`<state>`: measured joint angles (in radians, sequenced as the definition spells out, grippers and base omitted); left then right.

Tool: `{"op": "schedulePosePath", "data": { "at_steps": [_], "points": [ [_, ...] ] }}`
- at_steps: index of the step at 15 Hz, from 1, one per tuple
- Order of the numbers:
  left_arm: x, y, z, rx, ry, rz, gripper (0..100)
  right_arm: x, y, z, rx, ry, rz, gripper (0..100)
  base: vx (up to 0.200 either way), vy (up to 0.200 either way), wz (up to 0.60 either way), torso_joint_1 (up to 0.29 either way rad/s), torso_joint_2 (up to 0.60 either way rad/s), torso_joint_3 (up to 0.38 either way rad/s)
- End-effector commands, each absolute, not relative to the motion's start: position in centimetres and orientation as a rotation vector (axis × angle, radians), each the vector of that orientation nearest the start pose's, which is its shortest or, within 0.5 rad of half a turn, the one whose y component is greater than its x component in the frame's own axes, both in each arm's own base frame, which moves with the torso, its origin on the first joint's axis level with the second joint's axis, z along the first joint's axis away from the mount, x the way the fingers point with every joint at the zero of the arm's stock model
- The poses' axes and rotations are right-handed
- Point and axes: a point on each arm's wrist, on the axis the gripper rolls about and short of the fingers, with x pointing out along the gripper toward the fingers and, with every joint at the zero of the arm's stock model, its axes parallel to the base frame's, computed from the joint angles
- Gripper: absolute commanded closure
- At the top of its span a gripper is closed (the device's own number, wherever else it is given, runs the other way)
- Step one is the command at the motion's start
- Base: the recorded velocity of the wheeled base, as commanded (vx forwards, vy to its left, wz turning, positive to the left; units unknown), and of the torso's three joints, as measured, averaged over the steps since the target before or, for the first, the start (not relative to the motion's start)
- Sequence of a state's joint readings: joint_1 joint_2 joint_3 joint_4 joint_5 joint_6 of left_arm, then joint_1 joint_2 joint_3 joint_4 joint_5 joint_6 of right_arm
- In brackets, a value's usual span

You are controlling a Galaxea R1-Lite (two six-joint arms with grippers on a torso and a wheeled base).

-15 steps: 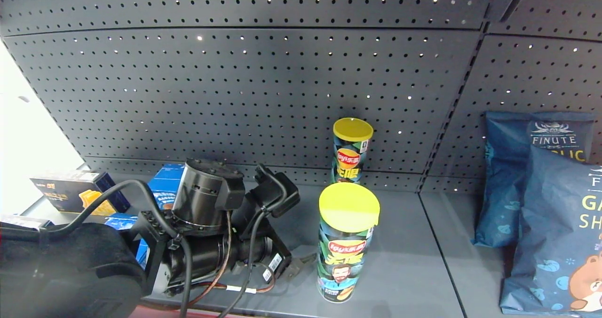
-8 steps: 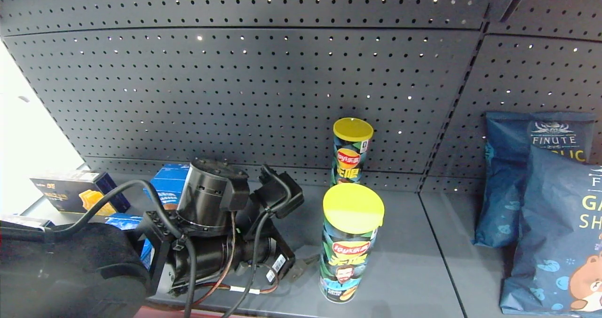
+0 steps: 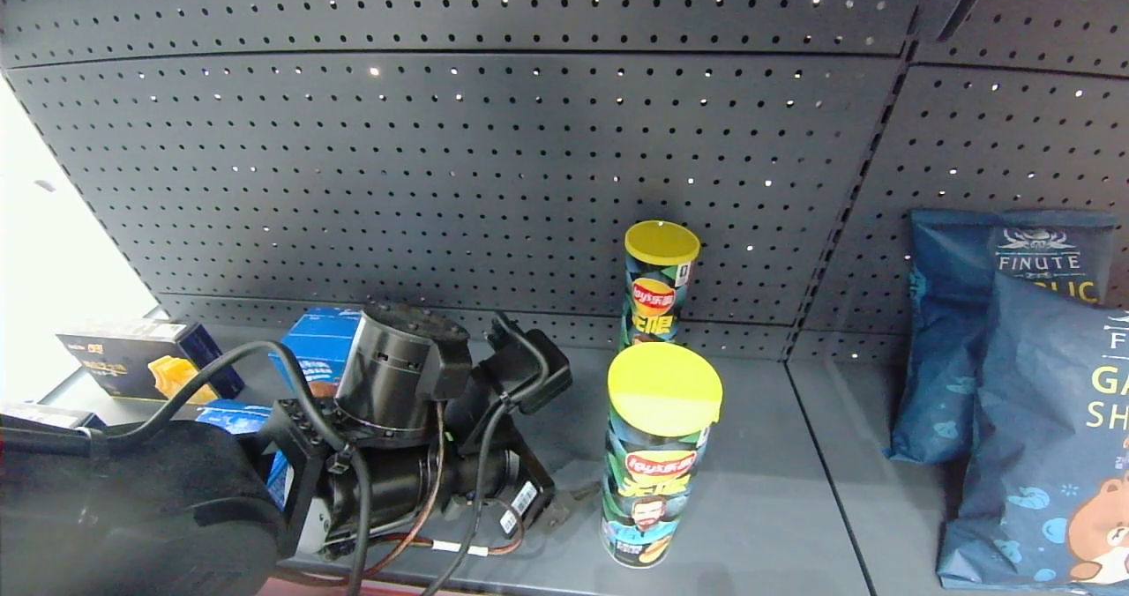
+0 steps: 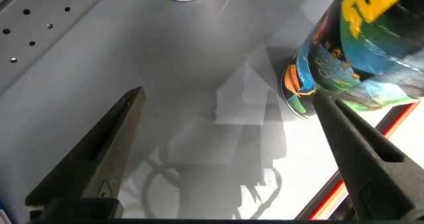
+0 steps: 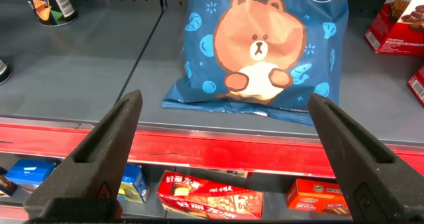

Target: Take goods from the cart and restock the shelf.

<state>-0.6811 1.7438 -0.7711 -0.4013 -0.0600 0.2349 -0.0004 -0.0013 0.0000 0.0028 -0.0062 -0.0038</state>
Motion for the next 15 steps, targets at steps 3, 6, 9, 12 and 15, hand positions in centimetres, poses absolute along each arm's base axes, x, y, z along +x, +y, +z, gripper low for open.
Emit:
{"op": "schedulePosePath", "data": {
  "at_steps": [3,6,9,12,15],
  "points": [
    [23.12,-19.03,13.86,0.397,0.468,-0.788,0,-2.28,-0.01,7.52,-0.005,0.003,-0.006,0,0.0,0.0,0.0,0.0,0.0,0.0],
    [23.14,-19.04,13.9,0.397,0.467,-0.786,0,-2.28,-0.01,7.52,-0.005,0.003,-0.006,0,0.0,0.0,0.0,0.0,0.0,0.0],
    [23.11,-19.02,14.0,0.397,0.462,-0.786,0,-2.28,-0.01,7.52,-0.005,0.003,-0.006,0,0.0,0.0,0.0,0.0,0.0,0.0],
    [23.1,-19.01,13.91,0.396,0.467,-0.788,0,-2.28,-0.01,7.52,-0.005,0.003,-0.006,0,0.0,0.0,0.0,0.0,0.0,0.0],
    [23.12,-19.09,13.85,0.397,0.468,-0.789,0,-2.28,-0.01,7.52,-0.005,0.003,-0.006,0,0.0,0.0,0.0,0.0,0.0,0.0]
  ]
}}
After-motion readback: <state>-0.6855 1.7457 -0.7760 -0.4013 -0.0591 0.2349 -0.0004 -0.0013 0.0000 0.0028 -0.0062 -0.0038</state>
